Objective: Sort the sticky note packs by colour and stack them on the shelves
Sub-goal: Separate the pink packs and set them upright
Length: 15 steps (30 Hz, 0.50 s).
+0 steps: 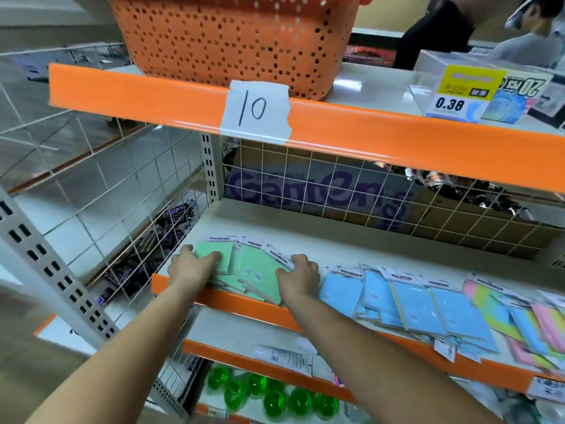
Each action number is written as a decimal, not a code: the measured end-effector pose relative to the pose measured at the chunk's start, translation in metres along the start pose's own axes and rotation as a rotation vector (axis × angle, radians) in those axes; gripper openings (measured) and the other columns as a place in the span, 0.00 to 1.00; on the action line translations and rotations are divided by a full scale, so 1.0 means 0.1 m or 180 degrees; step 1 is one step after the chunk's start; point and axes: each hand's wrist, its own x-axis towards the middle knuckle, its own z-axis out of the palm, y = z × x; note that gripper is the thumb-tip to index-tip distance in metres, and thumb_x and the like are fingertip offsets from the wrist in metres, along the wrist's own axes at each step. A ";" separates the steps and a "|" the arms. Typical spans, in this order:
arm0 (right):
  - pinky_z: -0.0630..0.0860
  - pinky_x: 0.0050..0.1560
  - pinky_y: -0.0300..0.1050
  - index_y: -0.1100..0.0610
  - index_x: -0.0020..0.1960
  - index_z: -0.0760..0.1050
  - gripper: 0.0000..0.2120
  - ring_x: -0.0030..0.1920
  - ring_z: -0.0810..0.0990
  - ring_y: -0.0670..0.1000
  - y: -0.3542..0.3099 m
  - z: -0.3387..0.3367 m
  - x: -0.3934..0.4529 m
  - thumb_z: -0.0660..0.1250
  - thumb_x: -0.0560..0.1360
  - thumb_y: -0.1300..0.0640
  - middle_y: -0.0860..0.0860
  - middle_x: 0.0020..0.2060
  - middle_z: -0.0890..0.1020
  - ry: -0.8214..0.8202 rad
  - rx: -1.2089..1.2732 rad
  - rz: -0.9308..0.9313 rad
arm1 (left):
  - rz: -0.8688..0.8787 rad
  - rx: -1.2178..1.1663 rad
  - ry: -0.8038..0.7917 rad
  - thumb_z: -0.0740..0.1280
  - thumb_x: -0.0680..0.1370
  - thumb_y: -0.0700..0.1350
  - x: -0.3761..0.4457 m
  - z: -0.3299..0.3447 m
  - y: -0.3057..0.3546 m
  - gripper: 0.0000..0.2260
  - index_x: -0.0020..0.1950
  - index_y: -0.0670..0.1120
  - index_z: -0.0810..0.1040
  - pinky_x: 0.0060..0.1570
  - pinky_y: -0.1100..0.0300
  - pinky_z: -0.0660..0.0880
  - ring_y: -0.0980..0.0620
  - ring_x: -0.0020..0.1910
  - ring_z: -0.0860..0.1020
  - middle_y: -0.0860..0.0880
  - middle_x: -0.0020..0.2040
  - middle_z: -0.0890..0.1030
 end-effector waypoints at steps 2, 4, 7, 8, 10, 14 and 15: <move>0.69 0.62 0.47 0.52 0.66 0.71 0.17 0.64 0.68 0.56 0.02 -0.02 0.00 0.61 0.78 0.54 0.54 0.64 0.71 0.0057 -0.0177 -0.0093 | 0.0043 0.0053 0.0093 0.69 0.73 0.56 -0.01 0.01 0.03 0.33 0.74 0.45 0.63 0.67 0.47 0.62 0.38 0.68 0.65 0.39 0.69 0.67; 0.69 0.62 0.48 0.53 0.65 0.73 0.15 0.63 0.69 0.57 0.04 -0.02 -0.01 0.60 0.78 0.55 0.54 0.63 0.71 0.0045 -0.0278 -0.0075 | 0.0093 0.0140 0.0139 0.68 0.74 0.55 -0.02 0.01 0.05 0.33 0.74 0.46 0.62 0.67 0.47 0.62 0.39 0.69 0.64 0.39 0.70 0.66; 0.71 0.63 0.50 0.54 0.65 0.72 0.16 0.63 0.71 0.58 0.05 0.00 -0.01 0.60 0.78 0.56 0.55 0.62 0.72 -0.0042 -0.0432 0.0003 | 0.0190 0.0122 0.0056 0.69 0.73 0.54 -0.01 0.00 0.02 0.32 0.74 0.46 0.62 0.67 0.47 0.63 0.39 0.68 0.66 0.40 0.69 0.67; 0.71 0.63 0.50 0.54 0.65 0.72 0.16 0.63 0.71 0.59 0.05 -0.01 -0.01 0.59 0.78 0.56 0.55 0.62 0.73 -0.0080 -0.0475 0.0009 | 0.0226 0.0059 -0.0028 0.69 0.73 0.53 0.00 0.00 0.00 0.32 0.73 0.45 0.63 0.67 0.46 0.65 0.38 0.67 0.67 0.40 0.69 0.67; 0.72 0.62 0.48 0.53 0.65 0.73 0.16 0.62 0.73 0.58 0.05 -0.03 0.01 0.60 0.78 0.57 0.55 0.62 0.75 -0.0157 -0.0438 0.0005 | 0.0282 -0.0052 -0.0156 0.70 0.73 0.51 0.01 0.00 -0.03 0.31 0.73 0.44 0.64 0.66 0.45 0.67 0.38 0.64 0.70 0.39 0.67 0.69; 0.72 0.60 0.41 0.54 0.63 0.76 0.16 0.61 0.76 0.54 0.04 -0.07 0.03 0.62 0.76 0.60 0.52 0.62 0.78 -0.0325 0.0111 -0.0034 | 0.0316 -0.0089 -0.0197 0.71 0.73 0.50 0.00 0.00 -0.04 0.30 0.72 0.44 0.65 0.65 0.45 0.68 0.38 0.63 0.72 0.39 0.66 0.70; 0.72 0.60 0.41 0.55 0.63 0.77 0.16 0.61 0.76 0.54 0.03 -0.07 0.03 0.62 0.76 0.60 0.52 0.62 0.79 -0.0366 0.0198 -0.0056 | 0.0318 -0.0084 -0.0190 0.70 0.73 0.50 -0.01 0.00 -0.03 0.30 0.72 0.44 0.65 0.65 0.45 0.68 0.37 0.62 0.72 0.39 0.66 0.69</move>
